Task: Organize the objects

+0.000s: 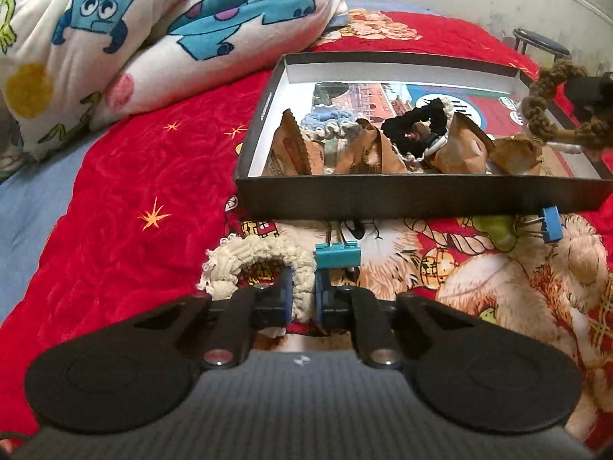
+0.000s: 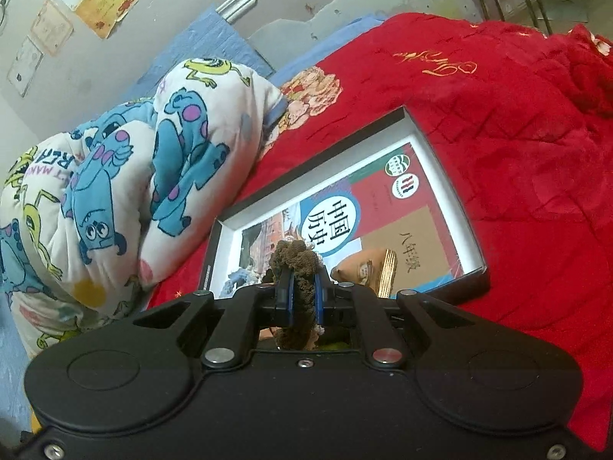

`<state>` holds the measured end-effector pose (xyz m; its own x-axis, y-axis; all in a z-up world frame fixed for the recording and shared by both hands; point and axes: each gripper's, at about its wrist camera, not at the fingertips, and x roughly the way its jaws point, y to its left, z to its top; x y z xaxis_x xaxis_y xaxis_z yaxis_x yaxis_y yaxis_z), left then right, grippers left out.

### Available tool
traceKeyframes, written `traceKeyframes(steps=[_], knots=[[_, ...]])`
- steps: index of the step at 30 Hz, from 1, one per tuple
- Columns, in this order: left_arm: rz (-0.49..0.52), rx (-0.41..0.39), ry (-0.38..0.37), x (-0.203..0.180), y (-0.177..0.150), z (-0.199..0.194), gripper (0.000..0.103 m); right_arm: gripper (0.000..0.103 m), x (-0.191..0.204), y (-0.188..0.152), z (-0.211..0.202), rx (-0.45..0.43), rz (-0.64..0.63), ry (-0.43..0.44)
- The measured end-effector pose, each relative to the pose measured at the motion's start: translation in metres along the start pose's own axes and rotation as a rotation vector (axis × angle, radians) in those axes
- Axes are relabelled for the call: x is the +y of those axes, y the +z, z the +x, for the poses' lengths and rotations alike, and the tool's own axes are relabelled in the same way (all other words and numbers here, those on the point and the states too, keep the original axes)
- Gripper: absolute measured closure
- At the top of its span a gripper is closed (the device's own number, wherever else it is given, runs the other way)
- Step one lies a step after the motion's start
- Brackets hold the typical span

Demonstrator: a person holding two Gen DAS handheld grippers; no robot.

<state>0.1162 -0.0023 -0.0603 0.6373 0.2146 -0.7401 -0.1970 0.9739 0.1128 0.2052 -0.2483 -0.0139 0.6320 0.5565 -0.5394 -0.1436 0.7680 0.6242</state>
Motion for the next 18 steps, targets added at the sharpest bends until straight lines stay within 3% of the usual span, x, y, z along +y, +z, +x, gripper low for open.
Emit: traceKeyframes(steps=[12,14,18], knots=[[-0.003,-0.028,0.012,0.007,0.003,-0.021,0.092,0.093,-0.004,0.016,-0.007,-0.029,0.004,0.001],[-0.015,-0.075,0.009,0.013,0.008,-0.037,0.092,0.093,-0.005,0.022,-0.008,-0.039,-0.004,0.001],[-0.027,-0.228,-0.072,0.02,0.038,-0.071,0.092,0.093,-0.01,0.039,-0.005,-0.073,-0.017,0.004]])
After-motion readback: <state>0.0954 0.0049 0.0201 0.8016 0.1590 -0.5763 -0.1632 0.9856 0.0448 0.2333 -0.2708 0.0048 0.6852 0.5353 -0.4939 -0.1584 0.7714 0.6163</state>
